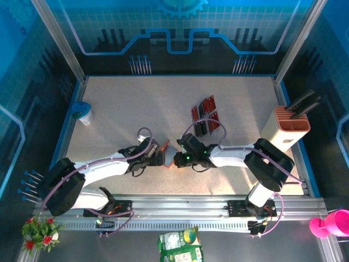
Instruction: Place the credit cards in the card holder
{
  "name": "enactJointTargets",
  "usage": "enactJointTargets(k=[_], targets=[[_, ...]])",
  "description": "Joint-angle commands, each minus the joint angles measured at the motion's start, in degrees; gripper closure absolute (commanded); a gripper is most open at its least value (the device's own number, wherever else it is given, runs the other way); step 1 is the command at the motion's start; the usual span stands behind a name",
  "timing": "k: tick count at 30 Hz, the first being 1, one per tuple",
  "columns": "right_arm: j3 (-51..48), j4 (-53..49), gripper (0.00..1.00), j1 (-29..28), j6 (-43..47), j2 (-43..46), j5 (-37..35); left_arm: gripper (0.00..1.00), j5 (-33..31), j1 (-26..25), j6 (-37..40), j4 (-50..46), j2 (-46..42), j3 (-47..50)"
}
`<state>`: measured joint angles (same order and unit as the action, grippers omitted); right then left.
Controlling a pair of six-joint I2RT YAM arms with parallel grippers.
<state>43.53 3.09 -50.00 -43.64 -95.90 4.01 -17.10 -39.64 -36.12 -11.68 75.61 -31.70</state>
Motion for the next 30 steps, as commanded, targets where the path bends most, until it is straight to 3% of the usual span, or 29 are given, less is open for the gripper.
enactJointTargets(k=[1, 13, 22, 30], targets=[[-0.06, 1.59, 0.91, -0.69, 0.41, -1.82, -1.22, 0.06, 0.32, 2.02, -0.73, 0.37, -1.61, -0.51], [-3.45, 3.64, 0.94, -0.8, -0.27, -2.76, -2.08, 0.04, 4.78, 11.68, 1.34, 0.14, 4.28, -1.51], [-3.62, -0.15, 0.95, -0.33, 3.65, -1.83, -4.05, 0.05, 9.22, 11.01, -1.24, -0.05, 3.71, 2.26], [-5.29, -2.95, 0.97, 3.03, 8.84, 0.83, -3.86, 0.05, 8.67, 3.97, -7.47, -1.85, -2.68, 6.57]])
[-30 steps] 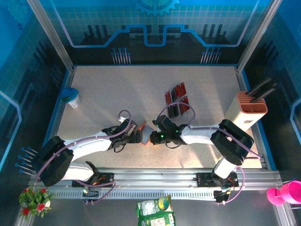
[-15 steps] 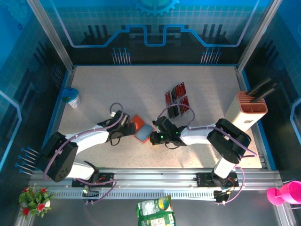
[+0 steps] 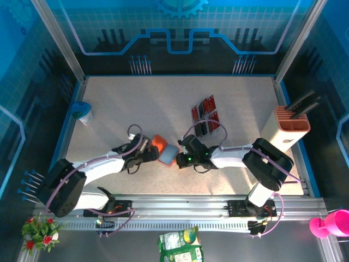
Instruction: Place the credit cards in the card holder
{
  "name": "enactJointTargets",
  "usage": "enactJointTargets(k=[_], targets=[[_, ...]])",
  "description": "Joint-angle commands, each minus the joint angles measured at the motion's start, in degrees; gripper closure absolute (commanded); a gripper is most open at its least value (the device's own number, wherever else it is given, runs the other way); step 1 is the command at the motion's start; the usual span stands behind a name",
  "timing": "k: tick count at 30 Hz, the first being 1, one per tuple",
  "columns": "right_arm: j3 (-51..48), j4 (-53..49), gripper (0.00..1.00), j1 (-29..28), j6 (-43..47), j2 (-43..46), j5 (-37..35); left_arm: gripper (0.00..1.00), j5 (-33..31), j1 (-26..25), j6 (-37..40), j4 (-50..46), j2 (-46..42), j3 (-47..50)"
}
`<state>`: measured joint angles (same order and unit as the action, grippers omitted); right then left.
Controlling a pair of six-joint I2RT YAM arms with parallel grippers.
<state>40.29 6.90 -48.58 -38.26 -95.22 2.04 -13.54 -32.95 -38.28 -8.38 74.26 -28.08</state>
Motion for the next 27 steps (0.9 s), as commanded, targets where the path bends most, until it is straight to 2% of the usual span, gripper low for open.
enactJointTargets(k=[1, 7, 14, 17, 22, 27], targets=[[-2.2, -7.01, 0.97, 2.14, 4.47, 0.5, -1.66, 0.05, 5.1, -3.61, -6.31, -5.24, -2.25, 3.59], [-1.72, -8.21, 0.98, 3.82, 9.97, 1.26, 0.96, 0.05, 5.44, -6.07, -10.64, -8.07, -10.34, 4.04], [-1.09, -8.18, 0.99, 3.88, 11.02, 0.39, 2.61, 0.03, 6.1, -6.03, -10.74, -9.17, -17.91, -3.38], [-1.34, -7.46, 0.99, 3.84, 10.58, -0.12, 2.88, 0.02, 9.02, -5.85, -11.33, -4.08, -16.24, -6.59], [-2.03, -6.19, 1.0, 3.78, 9.66, -0.73, 3.31, 0.01, 15.73, -5.39, -15.0, 7.75, -8.96, -10.43], [-2.71, -5.31, 1.0, 3.74, 9.09, -0.49, 3.25, 0.01, 19.76, -5.1, -19.01, 18.2, -1.36, -12.18]])
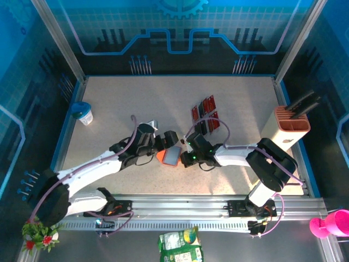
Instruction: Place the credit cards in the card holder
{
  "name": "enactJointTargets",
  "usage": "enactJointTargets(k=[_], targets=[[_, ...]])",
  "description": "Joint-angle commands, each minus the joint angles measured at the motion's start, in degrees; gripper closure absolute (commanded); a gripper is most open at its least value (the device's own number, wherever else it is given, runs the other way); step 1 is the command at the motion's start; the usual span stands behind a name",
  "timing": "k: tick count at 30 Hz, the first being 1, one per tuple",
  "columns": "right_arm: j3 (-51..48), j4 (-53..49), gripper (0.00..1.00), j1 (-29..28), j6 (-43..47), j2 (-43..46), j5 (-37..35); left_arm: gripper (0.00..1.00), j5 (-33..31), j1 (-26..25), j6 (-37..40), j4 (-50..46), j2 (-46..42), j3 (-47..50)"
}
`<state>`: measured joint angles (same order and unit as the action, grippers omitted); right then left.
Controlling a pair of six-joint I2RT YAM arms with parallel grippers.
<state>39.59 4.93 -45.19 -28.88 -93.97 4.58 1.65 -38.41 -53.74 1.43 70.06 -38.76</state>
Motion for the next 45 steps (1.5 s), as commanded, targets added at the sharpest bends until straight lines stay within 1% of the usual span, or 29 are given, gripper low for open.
enactJointTargets(k=[1, 6, 9, 11, 16, 22, 28, 34, 40, 45], targets=[[-2.27, -3.1, 1.0, 0.41, -0.39, -1.58, 0.63, 0.01, 4.85, 0.49, -4.51, 10.14, 4.13, -1.52], [-3.44, -2.17, 1.0, 0.37, -0.82, -0.83, 0.26, 0.01, 4.03, 1.31, -7.83, 15.4, 8.36, 0.57], [-4.04, -1.63, 1.0, 0.37, -0.83, -0.86, 0.21, 0.02, 2.22, 2.52, -9.72, 16.94, 8.16, 3.79], [-4.39, -1.33, 1.0, 0.37, -0.82, -1.02, 0.08, 0.02, 0.36, 3.22, -9.55, 15.32, 6.87, 5.35], [-5.03, -1.19, 1.0, 0.69, -0.34, -1.37, -0.18, 0.01, -1.79, 5.01, -5.6, 9.02, 3.56, 7.28], [-4.58, -1.92, 1.0, 1.97, 0.16, -2.15, 0.29, 0.01, -1.83, 5.49, 0.21, 4.44, 3.46, 8.39], [-2.96, -4.78, 1.0, 3.45, 0.67, -1.93, 0.08, 0.01, 1.87, 5.46, 5.52, 3.13, 7.22, 8.85], [-1.21, -6.67, 1.0, 4.15, 0.34, -2.13, -0.36, 0.01, 3.84, 5.54, 7.5, 3.01, 6.68, 11.06], [0.2, -7.3, 1.0, 4.28, -0.23, -2.77, 0.23, 0.01, 3.85, 5.53, 8.83, 2.92, 4.96, 13.33], [1.07, -8.12, 1.0, 4.32, -1.3, -0.81, 2.06, 0.01, 3.53, 5.53, 10.3, 4.23, 5.18, 13.85]])
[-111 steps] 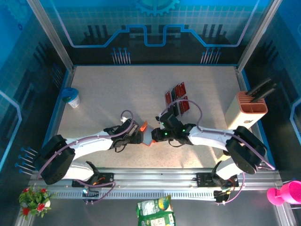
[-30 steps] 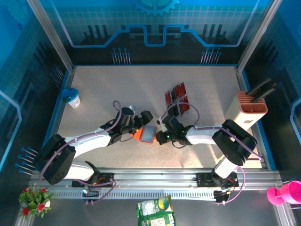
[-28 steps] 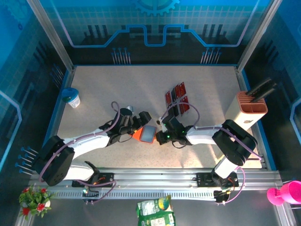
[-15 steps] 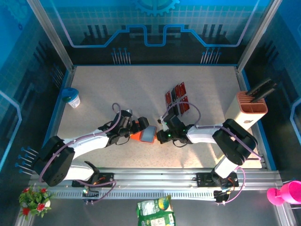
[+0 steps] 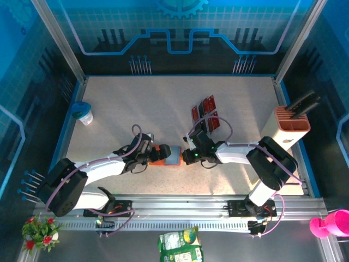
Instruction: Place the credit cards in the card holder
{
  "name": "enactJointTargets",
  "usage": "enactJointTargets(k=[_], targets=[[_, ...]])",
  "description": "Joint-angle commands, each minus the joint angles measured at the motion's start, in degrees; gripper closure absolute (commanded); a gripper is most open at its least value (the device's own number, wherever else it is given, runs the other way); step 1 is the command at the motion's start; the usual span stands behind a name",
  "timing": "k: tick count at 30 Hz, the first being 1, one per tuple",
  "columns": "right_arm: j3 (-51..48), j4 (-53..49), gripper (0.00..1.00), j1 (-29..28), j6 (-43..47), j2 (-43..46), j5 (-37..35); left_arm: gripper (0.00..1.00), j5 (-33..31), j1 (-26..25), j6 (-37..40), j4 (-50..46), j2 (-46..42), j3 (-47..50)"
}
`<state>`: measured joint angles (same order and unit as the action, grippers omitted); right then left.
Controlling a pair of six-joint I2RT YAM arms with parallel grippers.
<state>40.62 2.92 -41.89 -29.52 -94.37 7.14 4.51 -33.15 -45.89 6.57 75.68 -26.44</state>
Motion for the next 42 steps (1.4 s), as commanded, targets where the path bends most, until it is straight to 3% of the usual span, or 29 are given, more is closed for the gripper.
enactJointTargets(k=[1, 16, 32, 42], targets=[[0.31, -6.46, 1.0, 1.1, -0.87, 0.31, -0.23, 0.01, 0.59, 0.22, 2.7, -0.66, -0.36, 1.56], [6.76, -5.3, 1.0, 0.7, -6.84, 3.28, 4.73, 0.01, 0.17, 0.16, 4.5, -0.85, -0.83, 1.77], [12.45, -4.32, 1.0, -0.54, -8.02, -5.22, 2.97, 0.02, 0.27, 0.06, 4.12, -0.06, -0.45, 1.94], [9.39, -2.57, 1.0, -0.39, -7.4, -8.18, 2.09, 0.02, 1.85, 0.08, 3.79, -1.29, -2.39, -1.43]])
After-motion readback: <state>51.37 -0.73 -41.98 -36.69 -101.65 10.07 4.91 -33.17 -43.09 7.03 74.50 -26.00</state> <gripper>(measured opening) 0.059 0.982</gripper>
